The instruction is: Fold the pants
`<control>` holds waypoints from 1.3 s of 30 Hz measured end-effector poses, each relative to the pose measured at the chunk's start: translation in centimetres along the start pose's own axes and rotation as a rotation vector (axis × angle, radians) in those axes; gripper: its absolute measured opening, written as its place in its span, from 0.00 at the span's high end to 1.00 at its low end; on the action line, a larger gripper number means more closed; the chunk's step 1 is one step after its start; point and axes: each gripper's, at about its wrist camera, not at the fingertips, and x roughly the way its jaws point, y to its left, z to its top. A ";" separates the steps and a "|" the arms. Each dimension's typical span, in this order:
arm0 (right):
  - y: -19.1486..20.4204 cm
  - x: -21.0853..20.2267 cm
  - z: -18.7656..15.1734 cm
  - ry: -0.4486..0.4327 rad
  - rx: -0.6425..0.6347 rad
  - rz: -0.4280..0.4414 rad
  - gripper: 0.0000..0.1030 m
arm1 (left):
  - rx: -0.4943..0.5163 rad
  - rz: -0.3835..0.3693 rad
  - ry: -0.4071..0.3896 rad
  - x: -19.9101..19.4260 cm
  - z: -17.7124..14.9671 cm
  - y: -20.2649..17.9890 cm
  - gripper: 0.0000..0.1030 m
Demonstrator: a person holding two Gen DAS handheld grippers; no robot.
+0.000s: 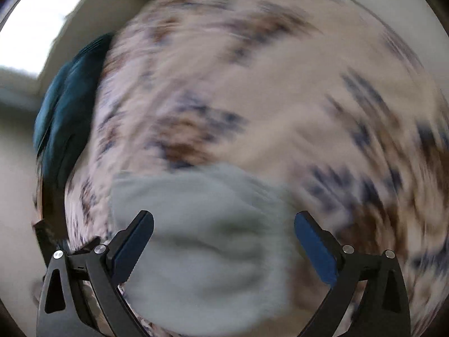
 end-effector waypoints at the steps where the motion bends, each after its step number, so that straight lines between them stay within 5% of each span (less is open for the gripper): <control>1: -2.8 1.1 -0.9 0.039 0.061 0.002 0.01 | 0.018 0.003 0.022 0.8 0.2 -0.4 0.00; 3: -5.5 3.1 -2.2 0.077 0.111 0.018 0.01 | 0.045 -0.014 0.061 2.0 0.3 -1.2 0.00; 8: -9.3 9.2 -4.8 0.206 0.217 0.371 0.01 | 0.049 -0.131 0.152 5.1 0.0 -2.3 0.00; 17: -7.9 15.3 -4.6 0.374 0.186 0.615 0.00 | -0.064 -0.294 0.265 9.2 0.1 -1.8 0.00; 20: -6.0 16.8 -4.7 0.459 0.056 0.533 0.00 | -0.069 -0.364 0.316 10.7 0.2 -1.4 0.00; 25: -5.8 19.2 -3.9 0.523 0.107 0.532 0.00 | -0.060 -0.437 0.339 11.6 0.3 -1.6 0.04; 29: -4.8 19.0 -3.9 0.497 0.101 0.556 0.00 | 0.048 -0.407 0.309 9.8 0.0 -4.3 0.10; 32: -4.5 18.5 -4.2 0.470 0.085 0.557 0.06 | 0.019 -0.434 0.289 8.4 0.0 -4.1 0.21; 34: -4.2 18.1 -4.5 0.457 0.073 0.558 0.15 | 0.010 -0.444 0.282 7.8 0.1 -4.3 0.23; 39: -2.6 17.3 -5.0 0.432 0.064 0.587 0.19 | 0.009 -0.452 0.258 5.5 -0.1 -5.5 0.23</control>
